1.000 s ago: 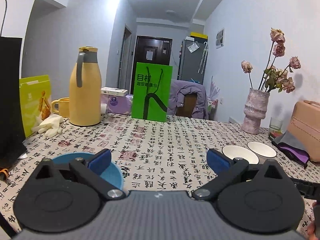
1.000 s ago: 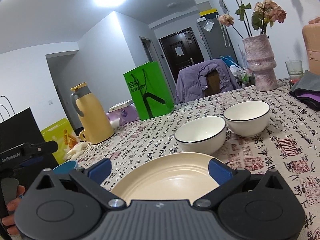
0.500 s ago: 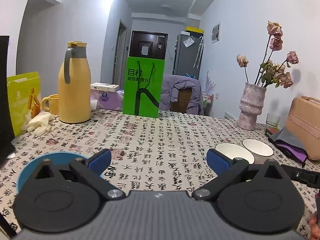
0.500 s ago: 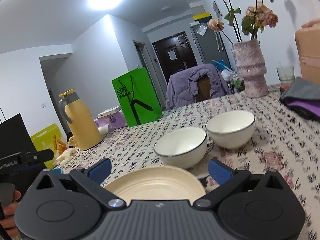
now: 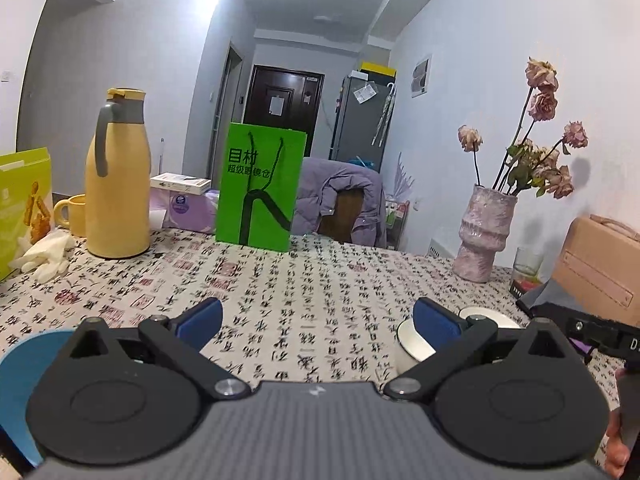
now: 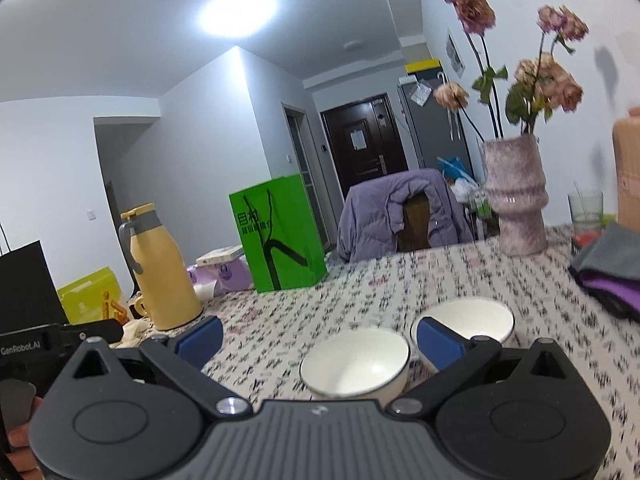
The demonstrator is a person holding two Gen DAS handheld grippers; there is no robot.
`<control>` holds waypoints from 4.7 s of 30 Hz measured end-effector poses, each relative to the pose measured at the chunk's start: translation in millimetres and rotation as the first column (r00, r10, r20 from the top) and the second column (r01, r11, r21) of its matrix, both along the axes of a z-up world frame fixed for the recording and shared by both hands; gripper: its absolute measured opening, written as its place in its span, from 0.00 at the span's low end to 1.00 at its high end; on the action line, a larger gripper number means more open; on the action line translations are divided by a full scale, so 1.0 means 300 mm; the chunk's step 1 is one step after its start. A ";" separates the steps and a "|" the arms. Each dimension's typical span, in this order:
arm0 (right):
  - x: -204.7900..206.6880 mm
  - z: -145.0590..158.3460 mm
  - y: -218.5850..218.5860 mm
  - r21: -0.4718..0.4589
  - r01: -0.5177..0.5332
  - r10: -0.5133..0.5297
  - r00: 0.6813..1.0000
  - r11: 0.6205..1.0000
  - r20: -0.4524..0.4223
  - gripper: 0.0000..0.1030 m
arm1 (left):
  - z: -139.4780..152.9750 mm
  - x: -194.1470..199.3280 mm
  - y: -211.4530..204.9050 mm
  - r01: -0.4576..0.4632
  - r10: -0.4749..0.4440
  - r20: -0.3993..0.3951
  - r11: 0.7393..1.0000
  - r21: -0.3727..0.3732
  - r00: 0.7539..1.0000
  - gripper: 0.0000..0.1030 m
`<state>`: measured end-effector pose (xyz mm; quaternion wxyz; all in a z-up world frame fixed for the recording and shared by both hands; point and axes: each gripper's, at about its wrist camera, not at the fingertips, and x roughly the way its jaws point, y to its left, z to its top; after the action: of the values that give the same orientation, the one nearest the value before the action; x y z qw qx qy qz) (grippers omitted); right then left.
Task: Organize plates and bowls
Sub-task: 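Move both open grippers back toward the white bowls, then lower both open grippers onto the rim of a white bowl, then close both grippers on the white bowl rim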
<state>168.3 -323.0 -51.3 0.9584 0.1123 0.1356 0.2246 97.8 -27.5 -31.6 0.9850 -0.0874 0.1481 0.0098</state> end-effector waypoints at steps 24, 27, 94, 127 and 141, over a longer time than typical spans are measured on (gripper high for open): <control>0.365 0.085 0.033 0.017 -0.071 0.071 0.997 0.997 0.036 1.00 | 0.017 0.205 -0.025 -0.082 0.082 -0.041 0.997 -0.013 0.996 1.00; 0.396 0.050 0.018 0.040 -0.088 0.088 0.996 0.995 -0.004 1.00 | 0.005 0.231 -0.026 -0.094 0.093 -0.059 0.996 -0.012 0.994 1.00; 0.521 -0.162 -0.022 -0.086 -0.023 -0.016 0.904 0.996 -0.427 0.50 | -0.126 0.558 -0.204 -0.067 0.088 -0.369 0.995 0.070 0.925 1.00; 0.497 -0.152 -0.040 -0.032 -0.089 0.065 0.893 0.996 -0.445 0.35 | -0.126 0.538 -0.247 -0.018 0.050 -0.370 0.996 0.090 0.928 0.96; 0.537 -0.212 -0.015 -0.063 -0.088 0.044 0.861 0.994 -0.507 0.28 | -0.189 0.620 -0.324 0.063 -0.018 -0.466 0.995 0.083 0.885 0.50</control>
<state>329.5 -327.6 -114.8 0.8851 0.1219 0.3948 0.2143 283.9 -124.5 -88.3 0.9240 -0.0323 0.3806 0.0169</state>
